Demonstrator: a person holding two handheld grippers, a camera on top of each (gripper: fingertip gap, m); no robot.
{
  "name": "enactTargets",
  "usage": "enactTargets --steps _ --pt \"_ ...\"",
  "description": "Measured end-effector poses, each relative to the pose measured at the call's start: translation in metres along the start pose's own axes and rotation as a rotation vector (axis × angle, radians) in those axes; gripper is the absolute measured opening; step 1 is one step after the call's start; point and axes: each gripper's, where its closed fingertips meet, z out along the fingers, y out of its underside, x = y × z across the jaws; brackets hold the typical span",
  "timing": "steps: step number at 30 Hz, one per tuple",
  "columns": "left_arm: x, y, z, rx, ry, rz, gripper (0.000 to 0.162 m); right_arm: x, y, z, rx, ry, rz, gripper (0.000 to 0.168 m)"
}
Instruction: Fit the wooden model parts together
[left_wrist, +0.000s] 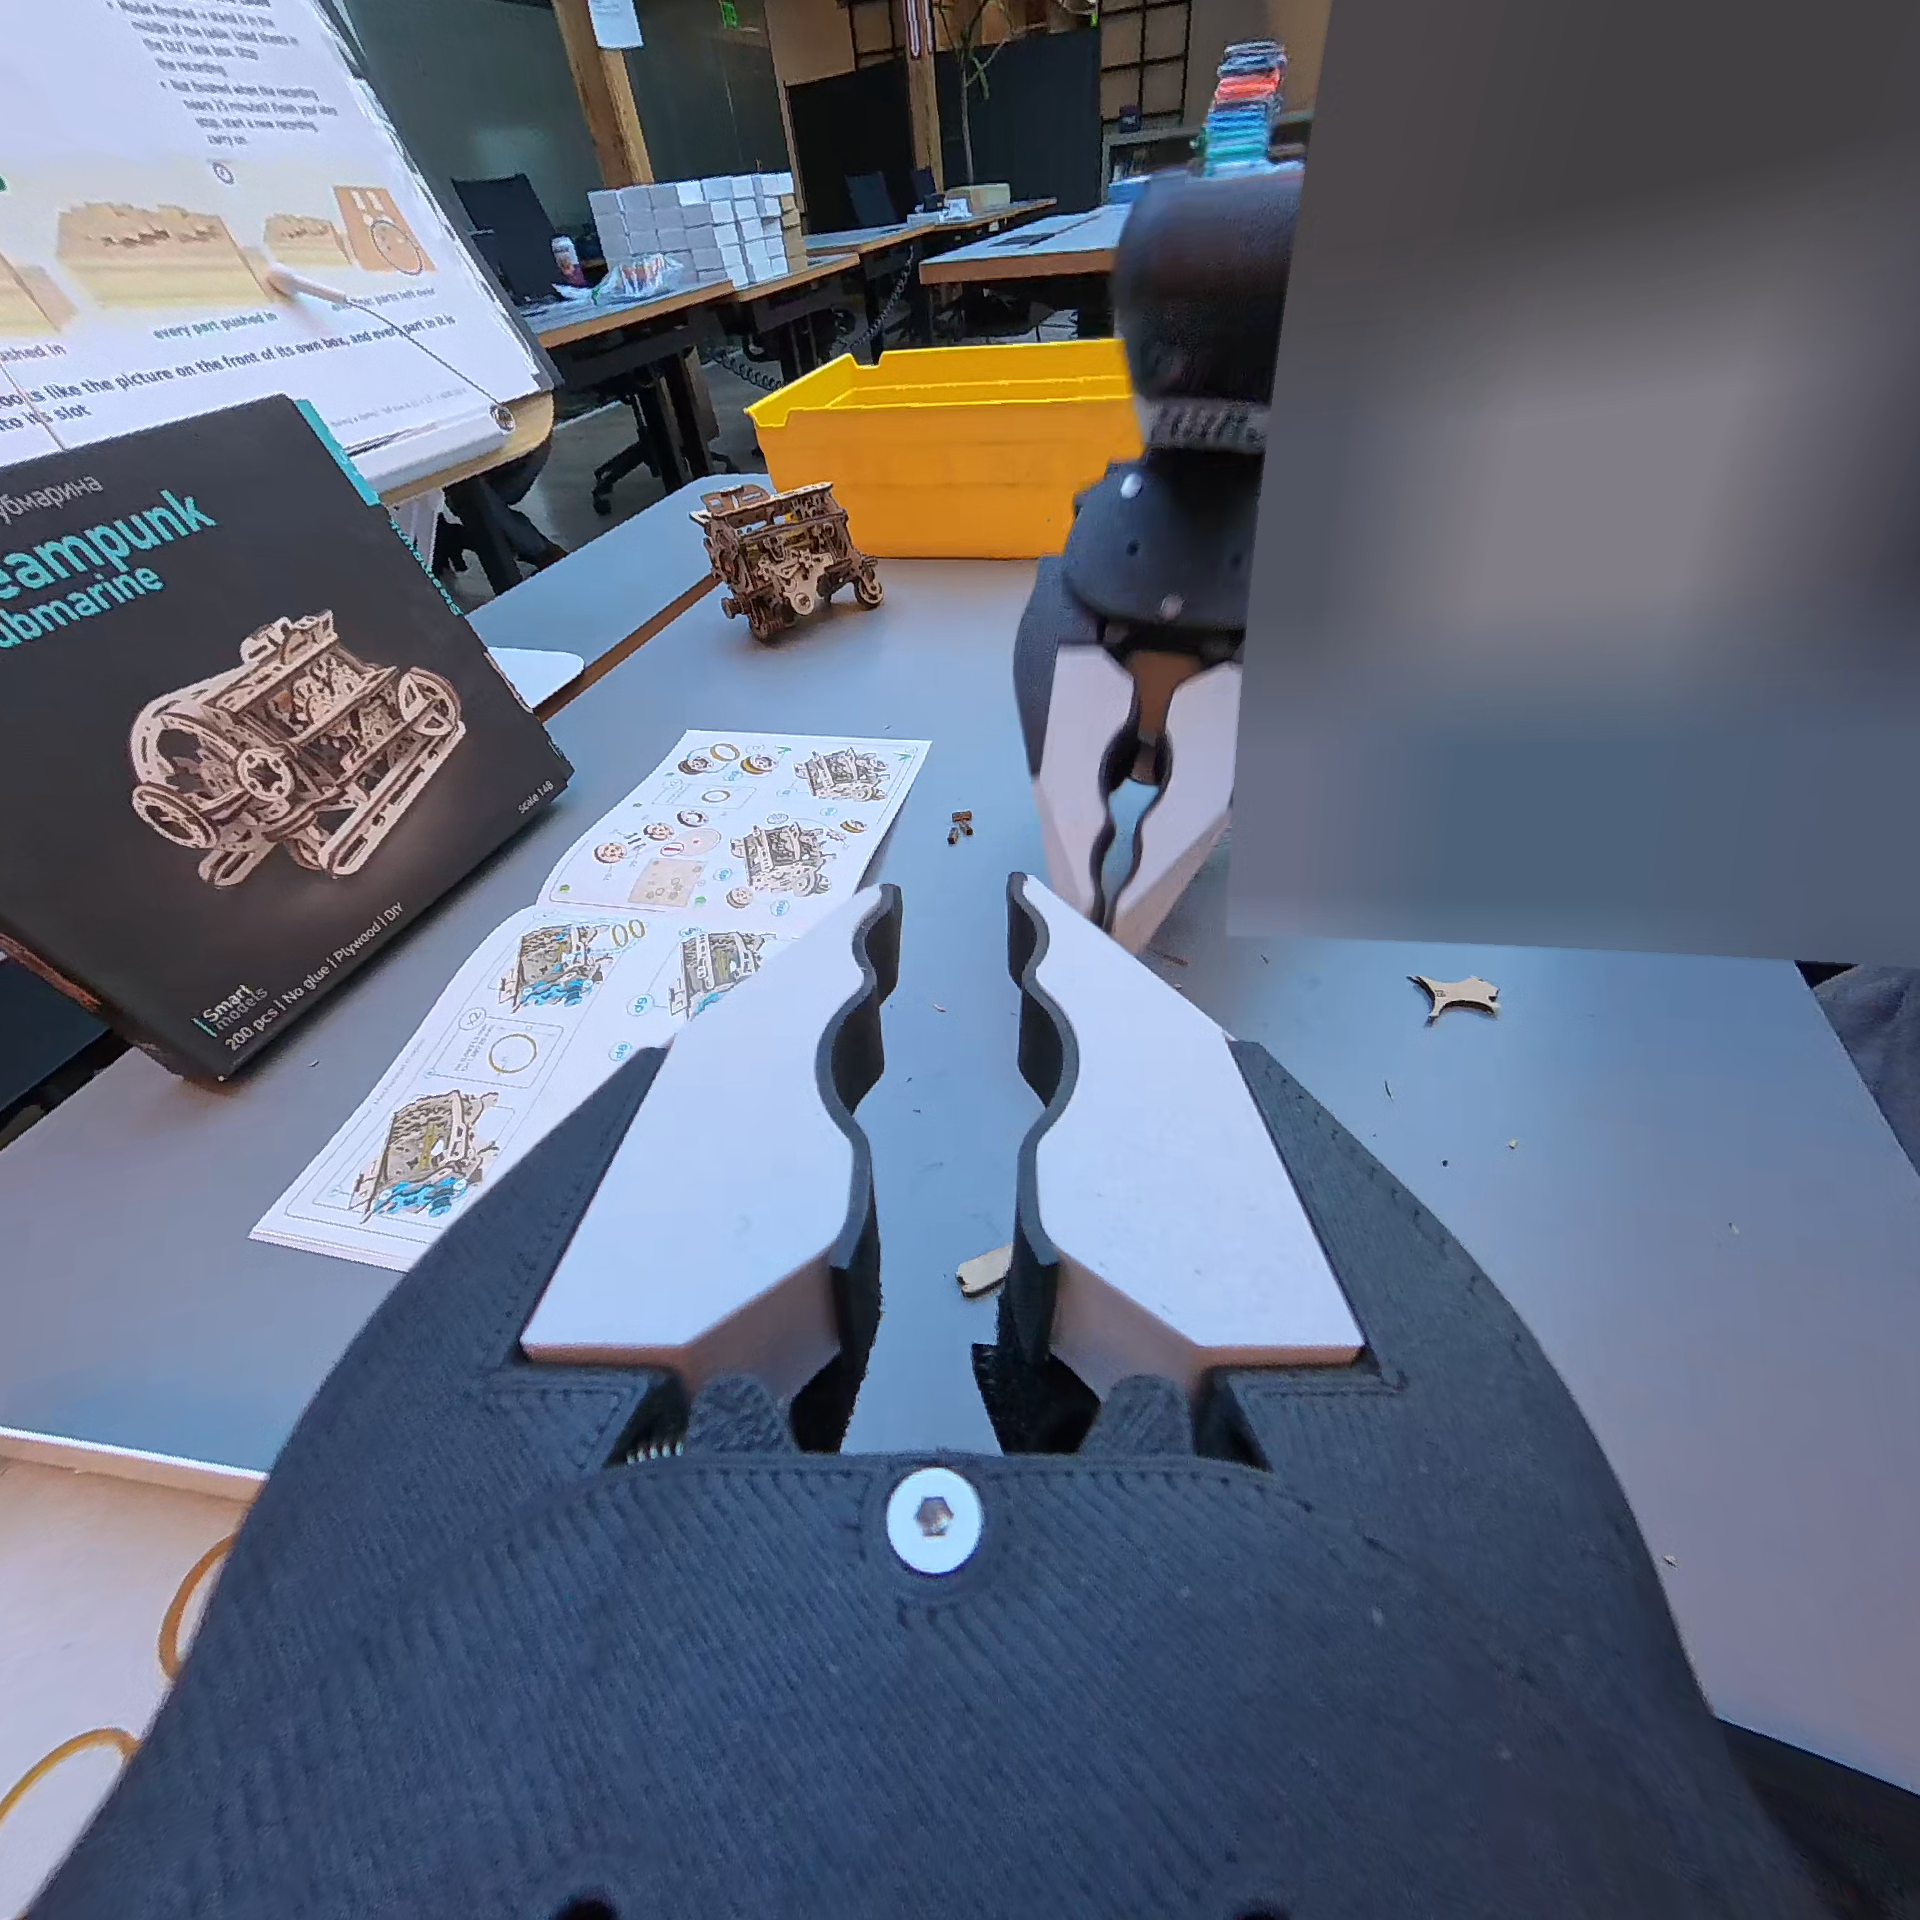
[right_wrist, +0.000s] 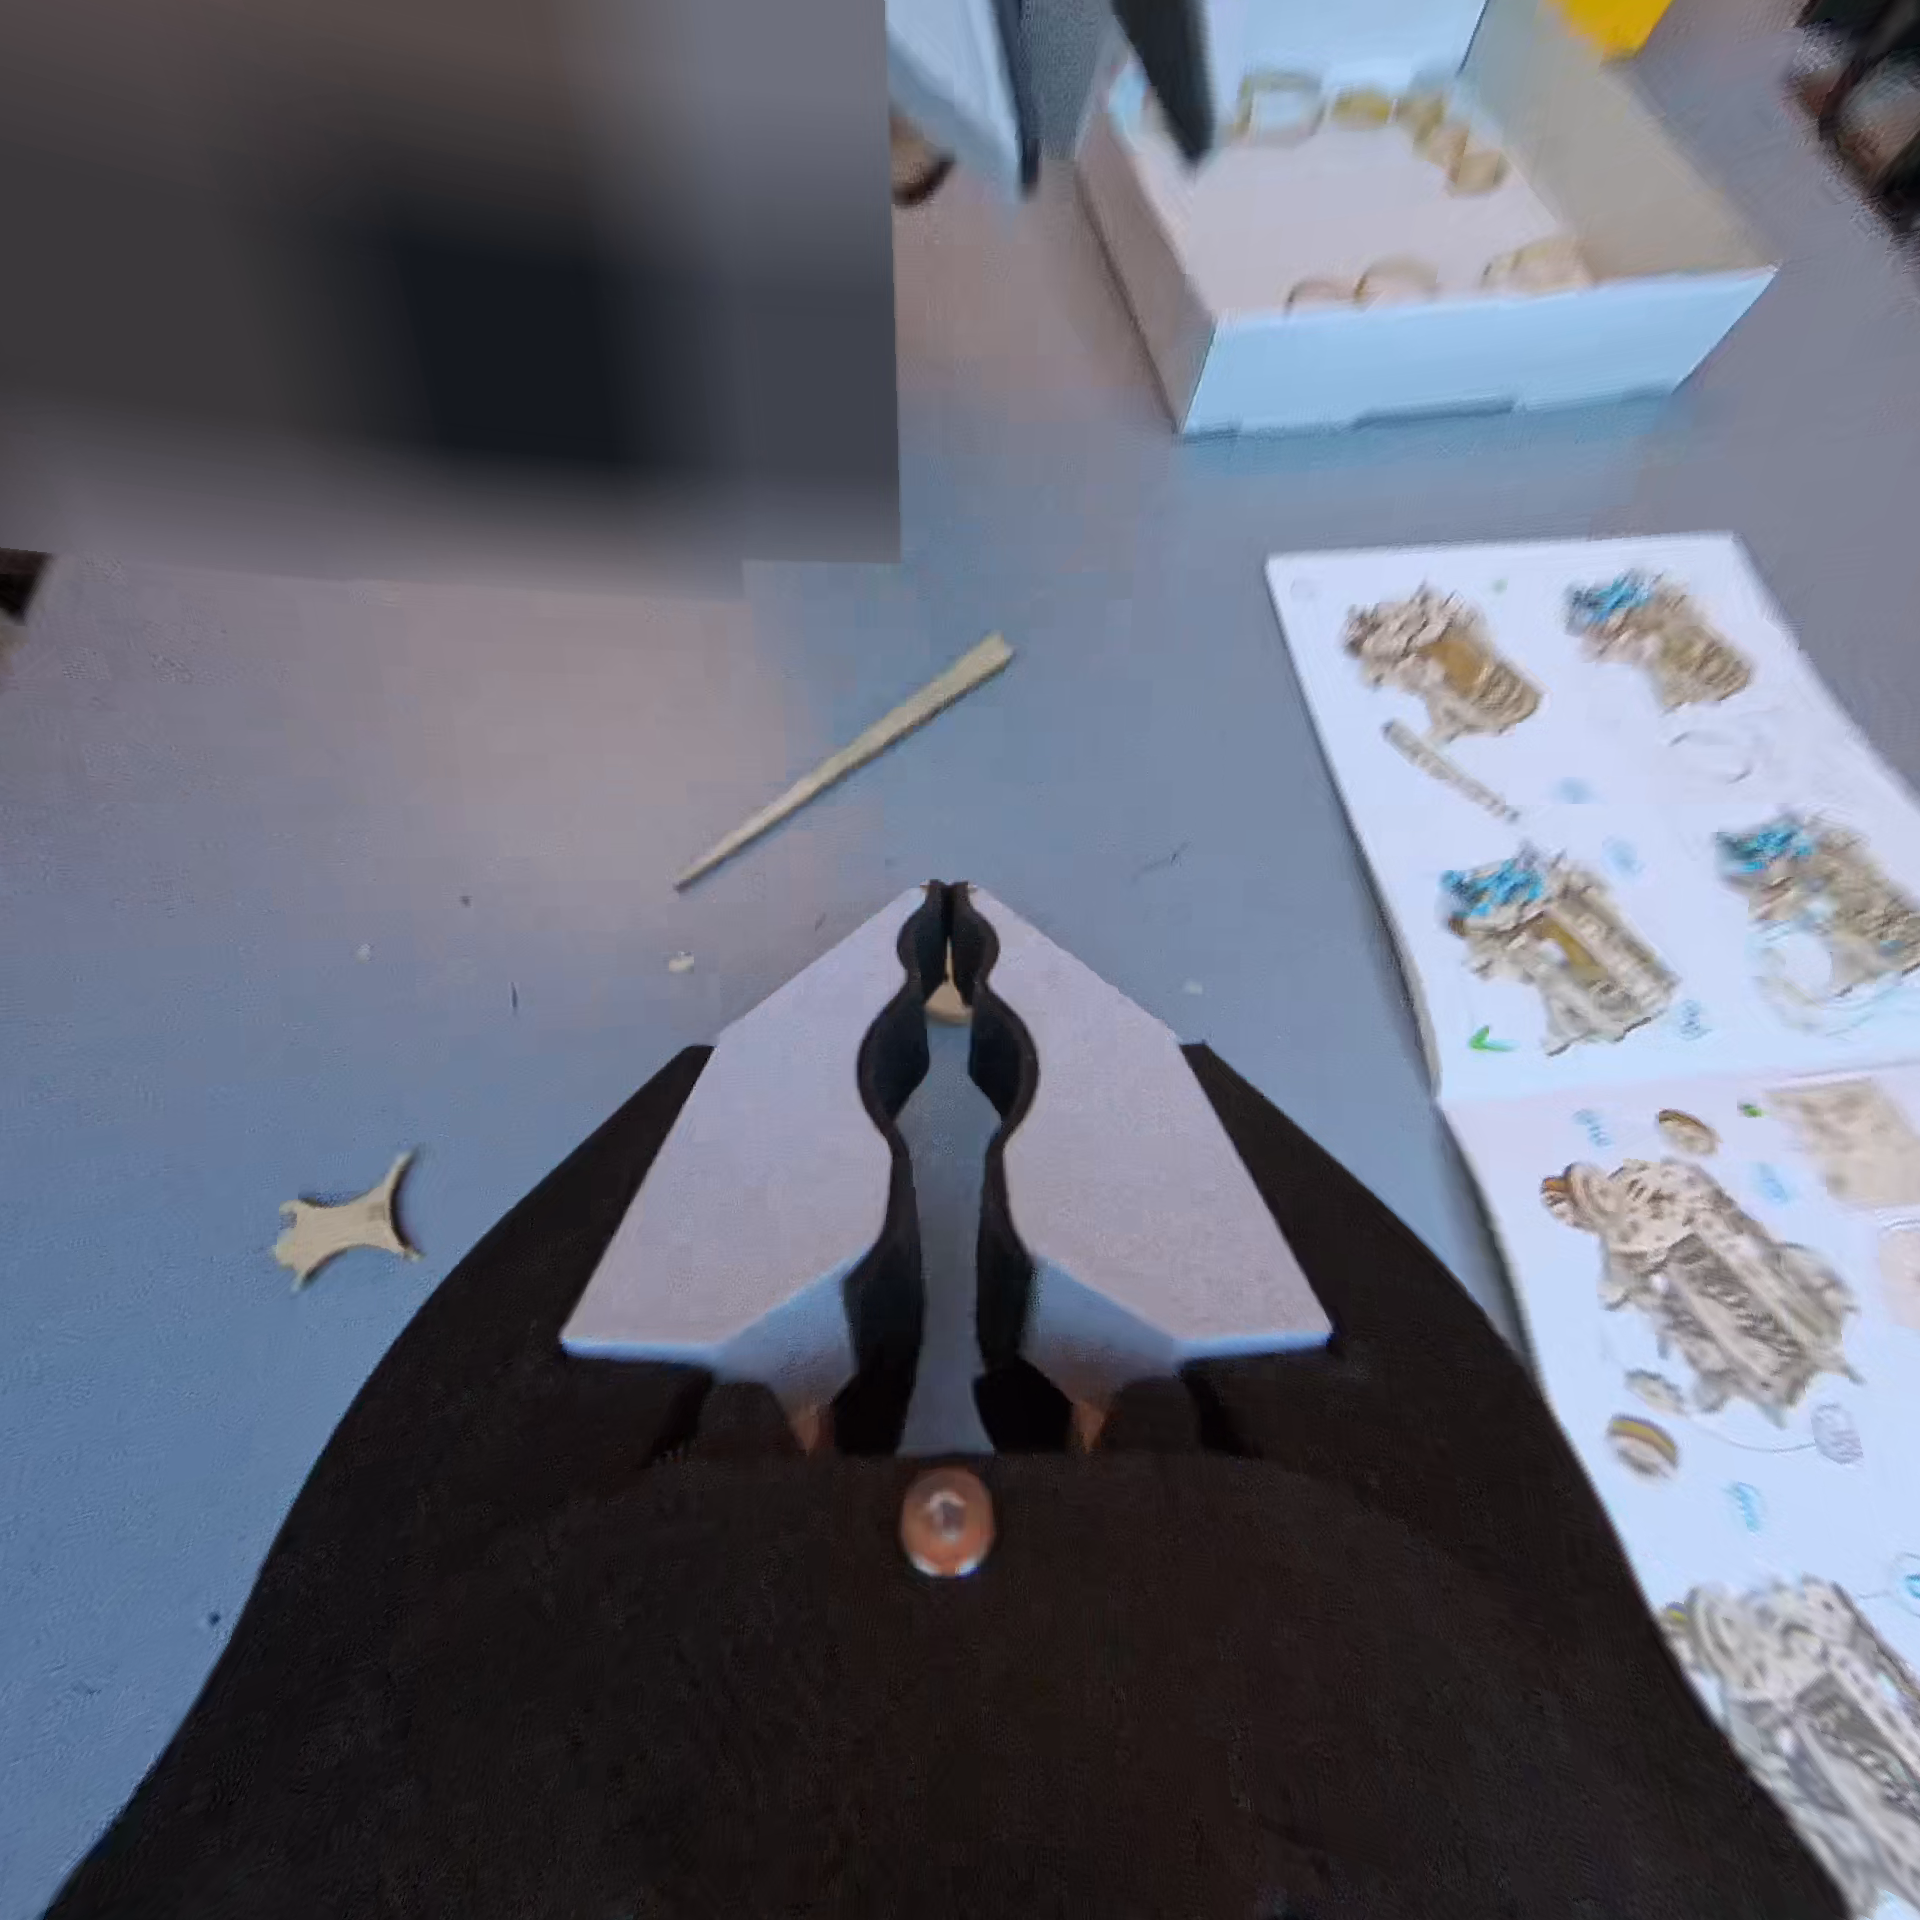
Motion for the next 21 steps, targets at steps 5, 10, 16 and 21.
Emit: enactTargets --steps 5,10,16,21 --pt "0.001 0.005 0.003 -0.032 0.002 0.008 0.018 -0.001 -0.029 -0.011 0.132 0.022 -0.013 0.000" --pt "0.001 0.013 0.006 -0.073 -0.004 0.018 0.019 -0.002 -0.013 0.002 0.036 -0.016 0.049 0.000" --pt "0.000 0.012 0.005 -0.067 -0.006 0.009 0.019 0.000 -0.010 0.004 0.042 -0.023 0.075 0.000" --pt "0.000 0.011 0.005 -0.064 -0.004 -0.001 0.019 -0.006 -0.001 0.010 0.029 -0.058 0.104 0.000"
